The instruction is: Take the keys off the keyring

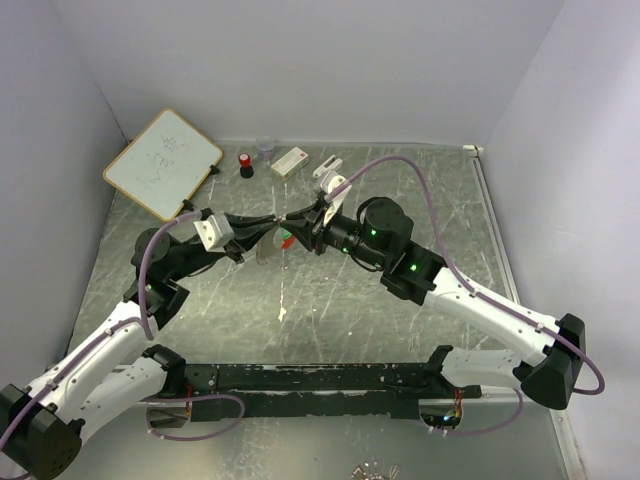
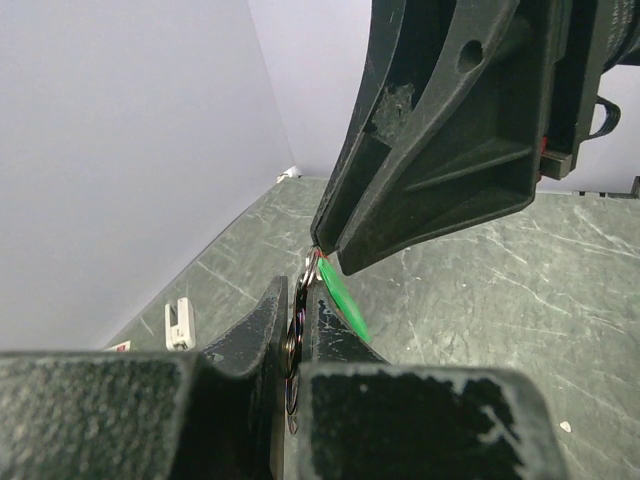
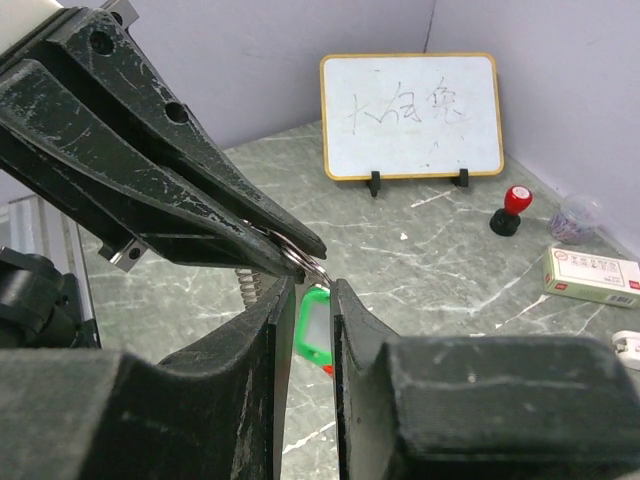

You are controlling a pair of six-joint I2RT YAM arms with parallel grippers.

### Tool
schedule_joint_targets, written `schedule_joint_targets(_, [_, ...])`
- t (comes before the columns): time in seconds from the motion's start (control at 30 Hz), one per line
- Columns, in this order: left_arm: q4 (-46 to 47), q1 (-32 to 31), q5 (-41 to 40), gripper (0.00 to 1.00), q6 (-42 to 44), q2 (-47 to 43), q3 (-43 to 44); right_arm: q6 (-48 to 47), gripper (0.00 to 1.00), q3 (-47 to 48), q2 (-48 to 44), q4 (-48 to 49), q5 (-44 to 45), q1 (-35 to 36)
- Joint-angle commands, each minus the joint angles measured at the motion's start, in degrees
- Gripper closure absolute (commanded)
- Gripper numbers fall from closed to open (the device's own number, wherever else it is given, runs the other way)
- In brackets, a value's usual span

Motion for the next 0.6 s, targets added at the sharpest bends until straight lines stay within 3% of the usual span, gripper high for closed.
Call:
schedule_joint_targets(0.0, [2.8,-0.2,1.4,0.93,-0.9,-1.5,-0.2,-0.3,0.79,0.8,0.1,-0.1,1.0,0.4])
schedule_joint_targets(0.43, [3.0,-0.3,1.8,0.93,-1.4,-1.8,-0.4,-0.2,0.78,1.6,1.4,0.4,0.1,0.7])
schedule_joint_targets(0.5, [3.1,-0.3,1.8,0.93,-1.4,-1.7,-0.4,0.0,0.83,1.8,1.9,0.5,-0.3,0.8])
schedule_joint_targets(0.57, [3.1,-0.3,1.7,0.93,-1.3,-1.4,-0.3,0.1,0.94,2.0,2.3,0.4,-0.4,0.8])
